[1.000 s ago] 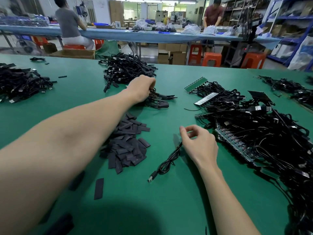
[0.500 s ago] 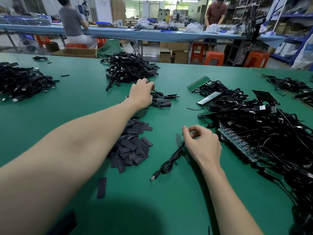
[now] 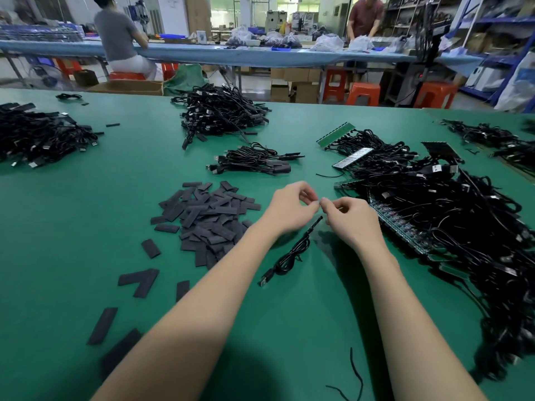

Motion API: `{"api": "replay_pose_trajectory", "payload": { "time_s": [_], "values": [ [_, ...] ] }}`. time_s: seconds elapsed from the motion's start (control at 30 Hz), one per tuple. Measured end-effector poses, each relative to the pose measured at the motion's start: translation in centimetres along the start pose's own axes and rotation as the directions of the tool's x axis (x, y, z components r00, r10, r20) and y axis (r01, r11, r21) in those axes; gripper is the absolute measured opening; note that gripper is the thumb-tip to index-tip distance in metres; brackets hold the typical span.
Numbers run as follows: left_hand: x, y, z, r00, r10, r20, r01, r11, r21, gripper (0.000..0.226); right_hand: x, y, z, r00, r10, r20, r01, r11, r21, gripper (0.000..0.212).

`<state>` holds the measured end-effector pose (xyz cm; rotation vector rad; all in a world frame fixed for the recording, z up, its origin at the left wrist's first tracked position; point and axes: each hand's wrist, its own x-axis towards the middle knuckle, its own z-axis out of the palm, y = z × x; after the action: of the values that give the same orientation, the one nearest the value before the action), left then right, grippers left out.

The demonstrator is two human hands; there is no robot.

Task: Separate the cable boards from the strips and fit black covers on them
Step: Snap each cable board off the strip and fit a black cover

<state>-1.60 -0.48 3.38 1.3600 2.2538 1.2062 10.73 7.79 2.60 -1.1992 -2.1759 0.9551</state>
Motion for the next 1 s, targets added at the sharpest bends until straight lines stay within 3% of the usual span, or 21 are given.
{"api": "replay_pose_trajectory", "payload": {
  "time_s": [0.1, 0.3, 0.5, 0.83, 1.0],
  "values": [
    [-1.1, -0.1, -0.1, 0.999, -0.033, 0.034, 0.033, 0.999, -0.010, 0.009, -0.4, -0.2, -0.4, 0.990, 0.056, 0.128, -0.071, 0.991, 0.110, 0.039],
    [-2.8, -0.4, -1.0, 0.991, -0.079, 0.110, 0.088, 0.993, -0.079, 0.007, -0.6, 0.0, -0.9, 0.964, 0.049, 0.260, -0.126, 0.948, 0.291, 0.005],
    [-4.4, -0.6, -1.0, 0.978, -0.128, 0.165, 0.187, 0.891, -0.414, 0.008, -0.9, -0.5, -1.8, 0.952, -0.019, 0.306, -0.120, 0.894, 0.432, 0.006],
    [-5.8, -1.3, 0.4, 0.973, -0.182, 0.145, 0.228, 0.627, -0.745, 0.020, -1.1, -1.4, -2.4, 0.947, -0.145, 0.288, 0.055, 0.953, 0.299, 0.006],
    [-5.7, -1.6, 0.2, 0.971, -0.185, 0.154, 0.230, 0.530, -0.816, 0.020, -0.9, -4.0, -2.8, 0.969, -0.219, 0.113, 0.209, 0.973, 0.093, 0.003]
  ]
}}
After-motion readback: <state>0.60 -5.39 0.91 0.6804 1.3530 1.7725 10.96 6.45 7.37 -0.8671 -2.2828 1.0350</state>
